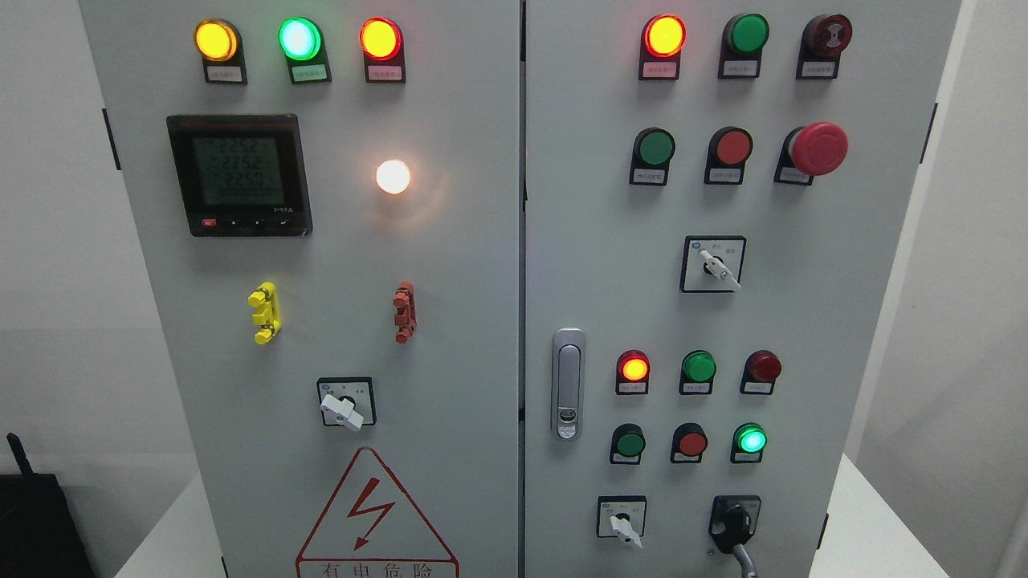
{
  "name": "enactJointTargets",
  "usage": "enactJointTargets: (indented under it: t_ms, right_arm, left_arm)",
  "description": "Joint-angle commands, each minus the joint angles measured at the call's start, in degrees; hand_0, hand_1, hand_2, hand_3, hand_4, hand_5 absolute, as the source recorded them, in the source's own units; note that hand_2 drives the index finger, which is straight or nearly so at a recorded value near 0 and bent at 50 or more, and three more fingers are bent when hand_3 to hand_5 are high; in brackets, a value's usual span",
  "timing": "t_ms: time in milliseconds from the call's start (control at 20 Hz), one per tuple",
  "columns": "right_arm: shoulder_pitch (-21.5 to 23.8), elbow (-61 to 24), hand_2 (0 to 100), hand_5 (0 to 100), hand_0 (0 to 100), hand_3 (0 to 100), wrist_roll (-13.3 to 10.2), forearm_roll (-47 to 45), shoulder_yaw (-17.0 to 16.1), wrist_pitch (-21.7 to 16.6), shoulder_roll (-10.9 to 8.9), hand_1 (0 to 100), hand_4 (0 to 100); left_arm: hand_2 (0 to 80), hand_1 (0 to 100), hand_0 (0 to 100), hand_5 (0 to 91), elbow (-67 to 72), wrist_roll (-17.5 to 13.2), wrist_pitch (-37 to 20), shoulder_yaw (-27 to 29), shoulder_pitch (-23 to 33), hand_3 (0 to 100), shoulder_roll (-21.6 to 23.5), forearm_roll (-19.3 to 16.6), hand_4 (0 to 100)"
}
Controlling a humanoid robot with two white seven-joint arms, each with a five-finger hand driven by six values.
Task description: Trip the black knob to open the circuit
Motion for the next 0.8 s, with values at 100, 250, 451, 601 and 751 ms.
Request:
enactJointTargets:
  t_ms: [100,250,451,601,751]
  right_arm:
    - [-1.0,-2.7,12,100,0,100,1.8,-1.0,1.1,-1.2,0.14,11,100]
    - [-0.9,-2.7,12,100,0,100,1.8,-1.3,0.9,-1.3,0.05,11,100]
    - [-0.9,-2.7,12,100,0,100,1.8,-1.3,0.9,-1.3,0.05,12,100]
    - [-0.8,-2.7,12,100,0,100,1.8,-1.3,0.9,-1.3,-0.04,12,100]
    - [-0.8,-2.8,12,100,0,100,1.8,-1.3,0.5,-1.3,-0.22,12,100]
  left_arm:
    - [0.0,39,12,0.0,0.0,0.0,-0.2,0.1,-0.2,0,0.0,0.1,0]
    - [0.0,39,12,0.0,0.0,0.0,-0.2,0.1,-0.1,0,-0.1,0.1,0]
    - [0.0,39,12,0.0,0.0,0.0,-0.1,0.1,-0.1,0,-0.1,0.1,0]
    - [0.0,39,12,0.0,0.0,0.0,-0.2,0.1,-0.2,0,-0.1,0.1,0]
    - [0.0,39,12,0.0,0.0,0.0,-0.2,0.1,-0.1,0,0.0,0.1,0]
